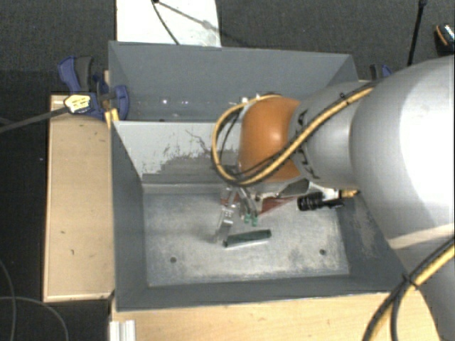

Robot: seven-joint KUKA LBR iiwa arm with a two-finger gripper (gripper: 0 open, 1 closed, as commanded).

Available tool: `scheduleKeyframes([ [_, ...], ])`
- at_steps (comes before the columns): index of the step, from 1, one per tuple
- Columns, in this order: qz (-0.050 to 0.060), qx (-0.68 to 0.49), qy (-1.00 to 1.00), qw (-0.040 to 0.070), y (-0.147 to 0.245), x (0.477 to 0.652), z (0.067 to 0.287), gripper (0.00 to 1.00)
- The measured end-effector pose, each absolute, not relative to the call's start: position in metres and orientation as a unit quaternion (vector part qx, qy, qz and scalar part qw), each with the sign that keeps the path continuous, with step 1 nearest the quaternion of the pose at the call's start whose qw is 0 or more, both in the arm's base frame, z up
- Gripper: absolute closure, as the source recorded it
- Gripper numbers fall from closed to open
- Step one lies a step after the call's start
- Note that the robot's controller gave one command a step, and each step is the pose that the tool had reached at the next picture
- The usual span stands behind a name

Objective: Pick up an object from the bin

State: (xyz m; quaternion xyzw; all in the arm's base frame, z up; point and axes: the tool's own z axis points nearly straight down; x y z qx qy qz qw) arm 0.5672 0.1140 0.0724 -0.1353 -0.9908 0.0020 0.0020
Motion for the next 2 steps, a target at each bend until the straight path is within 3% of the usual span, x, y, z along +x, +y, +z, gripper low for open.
scheduleKeyframes([
  [1,0.0,-0.141,-0.99,-0.002,0.0625,0.5134,0.0714,0.0],
  [2,-0.001,-0.142,-0.99,-0.004,0.066,0.5164,0.0724,1.0],
])
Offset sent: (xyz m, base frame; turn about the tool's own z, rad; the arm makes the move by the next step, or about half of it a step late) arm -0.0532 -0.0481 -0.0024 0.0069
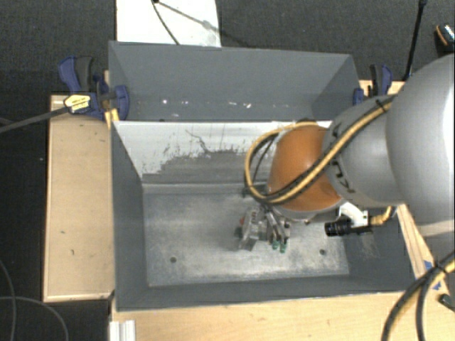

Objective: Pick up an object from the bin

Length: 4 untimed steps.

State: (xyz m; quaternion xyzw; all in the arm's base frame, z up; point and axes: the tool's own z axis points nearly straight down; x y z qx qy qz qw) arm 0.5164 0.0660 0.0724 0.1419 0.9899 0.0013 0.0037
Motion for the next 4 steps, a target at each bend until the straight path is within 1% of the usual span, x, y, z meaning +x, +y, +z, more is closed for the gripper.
scheduleKeyframes([
  [1,0.001,0.144,0.99,0.001,0.066,0.515,0.07,0.0],
  [2,0.0,0.082,0.997,0.003,0.046,0.508,0.117,0.0],
  [3,-0.001,0.0,1.0,0.003,0.007,0.588,0.089,0.0],
  [4,0.0,0.044,0.999,0.0,0.007,0.582,0.07,0.0],
])
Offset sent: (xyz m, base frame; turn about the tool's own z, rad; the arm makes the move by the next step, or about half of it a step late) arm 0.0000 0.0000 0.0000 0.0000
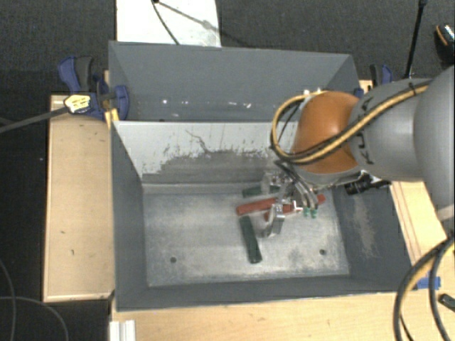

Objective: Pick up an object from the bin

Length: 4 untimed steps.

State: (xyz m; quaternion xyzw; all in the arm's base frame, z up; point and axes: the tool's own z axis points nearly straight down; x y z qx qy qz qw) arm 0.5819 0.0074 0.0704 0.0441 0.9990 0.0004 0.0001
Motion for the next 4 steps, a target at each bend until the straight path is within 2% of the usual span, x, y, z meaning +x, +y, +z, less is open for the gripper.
scheduleKeyframes([
  [1,0.001,0.046,0.999,0.004,0.008,0.584,0.074,1.0],
  [2,0.001,0.033,0.999,0.008,-0.03,0.552,0.075,1.0],
  [3,0.0,0.033,0.999,0.002,-0.029,0.549,0.071,0.0],
  [4,0.001,0.034,0.999,0.005,-0.029,0.551,0.074,1.0],
])
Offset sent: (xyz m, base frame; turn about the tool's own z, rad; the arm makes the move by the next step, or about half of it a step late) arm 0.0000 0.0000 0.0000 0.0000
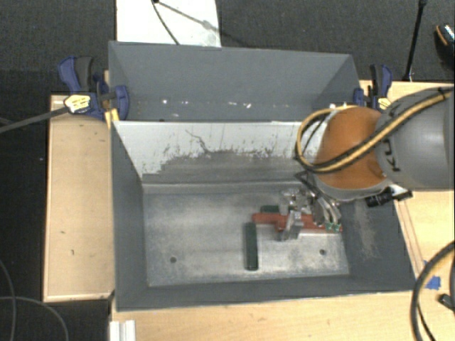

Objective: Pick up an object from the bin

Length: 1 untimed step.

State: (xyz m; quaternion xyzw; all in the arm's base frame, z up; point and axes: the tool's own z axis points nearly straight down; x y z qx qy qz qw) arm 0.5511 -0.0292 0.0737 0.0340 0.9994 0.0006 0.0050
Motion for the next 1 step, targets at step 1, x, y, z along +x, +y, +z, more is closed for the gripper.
scheduleKeyframes([
  [1,0.002,0.009,1.0,0.006,-0.0511,0.5476,0.0746,1.0],
])
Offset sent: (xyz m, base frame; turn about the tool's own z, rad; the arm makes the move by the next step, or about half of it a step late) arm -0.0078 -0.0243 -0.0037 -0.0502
